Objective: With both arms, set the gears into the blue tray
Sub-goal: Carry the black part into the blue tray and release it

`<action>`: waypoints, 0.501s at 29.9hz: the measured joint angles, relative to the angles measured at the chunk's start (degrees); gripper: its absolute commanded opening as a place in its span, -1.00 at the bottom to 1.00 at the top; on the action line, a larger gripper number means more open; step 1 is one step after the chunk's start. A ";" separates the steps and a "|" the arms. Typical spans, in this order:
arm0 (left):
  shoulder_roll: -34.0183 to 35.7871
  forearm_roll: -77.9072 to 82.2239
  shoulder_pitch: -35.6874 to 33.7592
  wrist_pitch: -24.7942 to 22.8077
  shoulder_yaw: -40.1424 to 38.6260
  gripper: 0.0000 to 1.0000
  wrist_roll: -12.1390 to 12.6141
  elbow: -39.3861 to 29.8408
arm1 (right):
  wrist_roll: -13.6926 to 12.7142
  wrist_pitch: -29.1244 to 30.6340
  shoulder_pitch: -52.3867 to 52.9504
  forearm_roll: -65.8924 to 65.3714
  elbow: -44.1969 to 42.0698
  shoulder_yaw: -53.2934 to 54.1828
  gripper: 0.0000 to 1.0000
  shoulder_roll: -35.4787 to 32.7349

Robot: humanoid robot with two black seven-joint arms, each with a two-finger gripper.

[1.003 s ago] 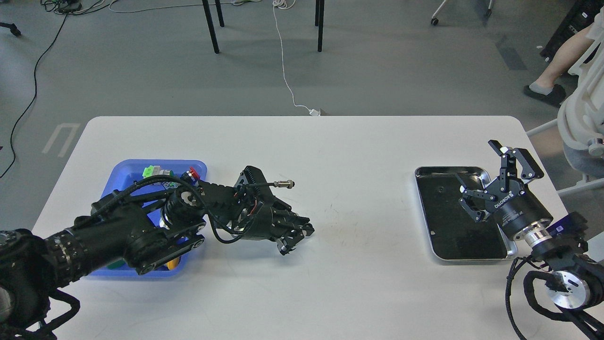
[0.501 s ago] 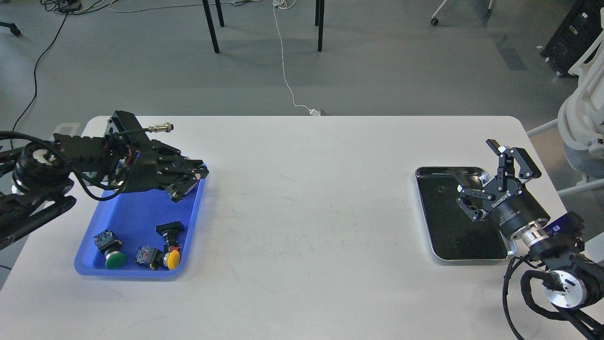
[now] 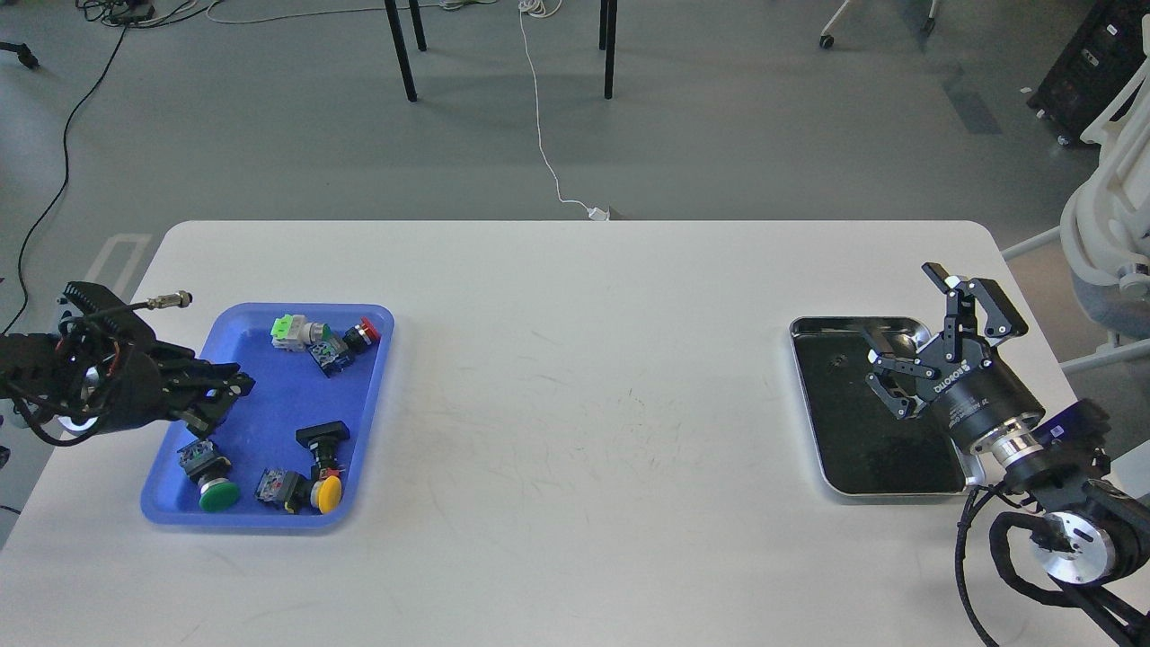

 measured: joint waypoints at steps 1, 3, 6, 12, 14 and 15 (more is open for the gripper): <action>0.22 0.11 0.17 0.20 0.00 -0.71 0.01 0.03 | 0.00 0.00 0.00 0.00 0.04 0.02 0.98 -0.03; 0.42 0.25 0.35 0.49 0.01 -0.68 0.01 0.04 | 0.00 0.01 0.00 0.00 0.08 0.08 0.98 -0.04; 0.46 0.26 0.99 0.70 0.01 -0.65 0.01 0.05 | 0.00 0.01 -0.05 0.00 0.08 0.09 0.98 -0.01; -0.16 0.26 2.13 0.75 -0.04 -0.62 0.01 0.29 | -0.02 0.01 -0.17 0.00 0.08 0.16 0.98 0.09; -0.22 0.19 2.32 0.75 -0.09 -0.62 0.01 0.45 | -0.02 0.01 -0.18 0.00 0.08 0.16 0.98 0.10; -0.23 0.12 2.36 0.75 -0.12 -0.61 0.01 0.47 | -0.02 0.01 -0.18 0.00 0.08 0.16 0.98 0.10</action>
